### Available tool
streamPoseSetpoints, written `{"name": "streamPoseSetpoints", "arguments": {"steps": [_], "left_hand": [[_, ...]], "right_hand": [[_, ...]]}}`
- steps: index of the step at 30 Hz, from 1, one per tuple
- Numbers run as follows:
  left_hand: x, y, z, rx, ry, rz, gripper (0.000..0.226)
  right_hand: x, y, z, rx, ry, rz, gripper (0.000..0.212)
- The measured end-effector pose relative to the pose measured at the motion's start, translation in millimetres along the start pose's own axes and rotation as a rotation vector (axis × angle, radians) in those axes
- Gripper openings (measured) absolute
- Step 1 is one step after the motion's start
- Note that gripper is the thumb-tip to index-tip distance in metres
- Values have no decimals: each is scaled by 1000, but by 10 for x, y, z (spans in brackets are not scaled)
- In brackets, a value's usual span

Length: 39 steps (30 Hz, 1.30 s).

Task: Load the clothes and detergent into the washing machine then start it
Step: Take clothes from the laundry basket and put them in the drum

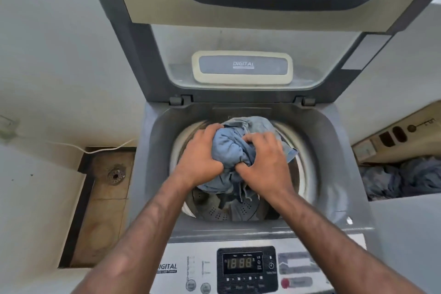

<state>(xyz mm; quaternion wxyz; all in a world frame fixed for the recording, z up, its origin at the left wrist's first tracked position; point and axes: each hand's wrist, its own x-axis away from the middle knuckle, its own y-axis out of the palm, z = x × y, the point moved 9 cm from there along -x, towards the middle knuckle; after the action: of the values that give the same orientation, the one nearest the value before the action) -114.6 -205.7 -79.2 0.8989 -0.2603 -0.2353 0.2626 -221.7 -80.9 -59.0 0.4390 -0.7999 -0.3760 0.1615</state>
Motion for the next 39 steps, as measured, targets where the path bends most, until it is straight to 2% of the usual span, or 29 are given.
{"name": "streamPoseSetpoints", "arguments": {"steps": [3, 6, 14, 22, 29, 34, 39], "left_hand": [[-155, 429, -338, -147, -126, -160, 99], [-166, 755, -557, -261, -158, -280, 97], [-65, 966, -448, -418, -53, -283, 100], [162, 857, 236, -431, 89, -230, 98], [435, 1041, 1475, -463, 382, -218, 96], [829, 1722, 2445, -465, 625, -290, 89], [1207, 2979, 2985, -486, 750, -440, 79]], "right_hand": [[-61, 410, 312, 52, 73, -161, 63], [-12, 653, 525, 75, 116, -281, 71], [170, 656, 523, 179, 39, -335, 85], [362, 41, 435, 239, -1, -205, 86], [918, -1051, 873, 241, 150, 16, 85], [1544, -1753, 1535, 210, 300, 154, 85], [2210, -2070, 2491, 122, 449, 172, 84]]}}
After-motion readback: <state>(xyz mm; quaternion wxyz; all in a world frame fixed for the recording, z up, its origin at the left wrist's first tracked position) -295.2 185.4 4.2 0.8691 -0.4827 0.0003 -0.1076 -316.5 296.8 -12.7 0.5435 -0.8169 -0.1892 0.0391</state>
